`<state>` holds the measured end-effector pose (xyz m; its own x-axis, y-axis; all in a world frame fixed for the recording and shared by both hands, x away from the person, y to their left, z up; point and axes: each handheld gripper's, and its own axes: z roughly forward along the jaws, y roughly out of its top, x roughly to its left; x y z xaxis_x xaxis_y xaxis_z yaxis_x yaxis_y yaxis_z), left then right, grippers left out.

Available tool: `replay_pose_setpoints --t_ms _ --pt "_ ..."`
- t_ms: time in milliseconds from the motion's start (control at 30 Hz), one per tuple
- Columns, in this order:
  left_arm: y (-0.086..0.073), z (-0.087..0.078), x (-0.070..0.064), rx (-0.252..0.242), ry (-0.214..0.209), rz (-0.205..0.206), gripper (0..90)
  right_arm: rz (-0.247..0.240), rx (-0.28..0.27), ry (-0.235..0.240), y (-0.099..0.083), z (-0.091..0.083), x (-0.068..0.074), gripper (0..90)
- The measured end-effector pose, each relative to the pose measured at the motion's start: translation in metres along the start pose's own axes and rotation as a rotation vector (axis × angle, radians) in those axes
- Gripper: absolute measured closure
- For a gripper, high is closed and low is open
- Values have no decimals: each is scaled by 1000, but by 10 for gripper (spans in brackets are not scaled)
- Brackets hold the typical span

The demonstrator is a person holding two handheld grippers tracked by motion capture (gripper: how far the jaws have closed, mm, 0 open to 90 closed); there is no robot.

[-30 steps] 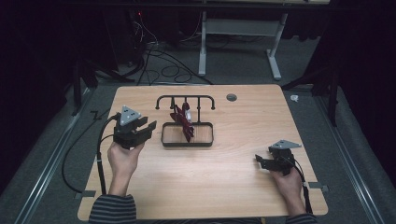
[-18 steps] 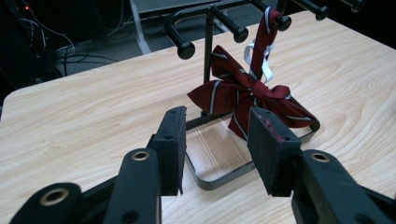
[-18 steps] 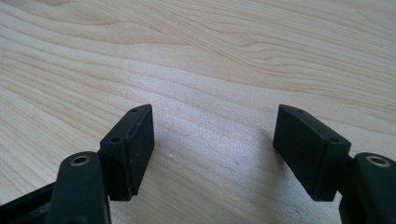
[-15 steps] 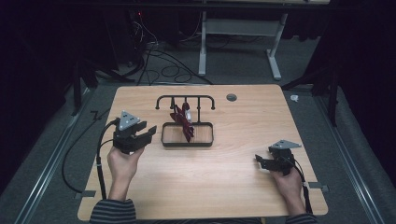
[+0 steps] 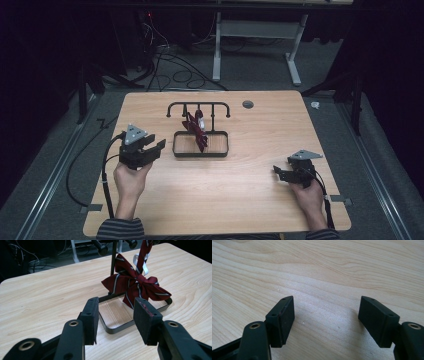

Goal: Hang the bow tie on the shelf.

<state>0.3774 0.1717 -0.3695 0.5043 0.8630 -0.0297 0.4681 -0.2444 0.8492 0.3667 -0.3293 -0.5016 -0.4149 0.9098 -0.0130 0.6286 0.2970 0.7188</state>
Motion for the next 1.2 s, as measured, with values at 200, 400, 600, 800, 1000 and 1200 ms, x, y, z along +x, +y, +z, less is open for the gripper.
replay_pose_setpoints --t_ms 200,400,600,800,1000,1200 --pt "-5 0 0 3 -3 -5 556 0 0 0 0 0 0 303" --pt "-9 3 -2 10 -6 -5 548 0 0 0 0 0 0 303" --pt "-15 5 -3 19 -11 -9 547 0 0 0 0 0 0 302" --pt "-21 6 -2 23 -13 -21 538 0 0 0 0 0 0 302" --pt "-29 7 0 26 -18 -39 535 0 0 0 0 0 0 302" --pt "-36 9 1 30 -24 -55 535 1 0 0 0 0 0 303"
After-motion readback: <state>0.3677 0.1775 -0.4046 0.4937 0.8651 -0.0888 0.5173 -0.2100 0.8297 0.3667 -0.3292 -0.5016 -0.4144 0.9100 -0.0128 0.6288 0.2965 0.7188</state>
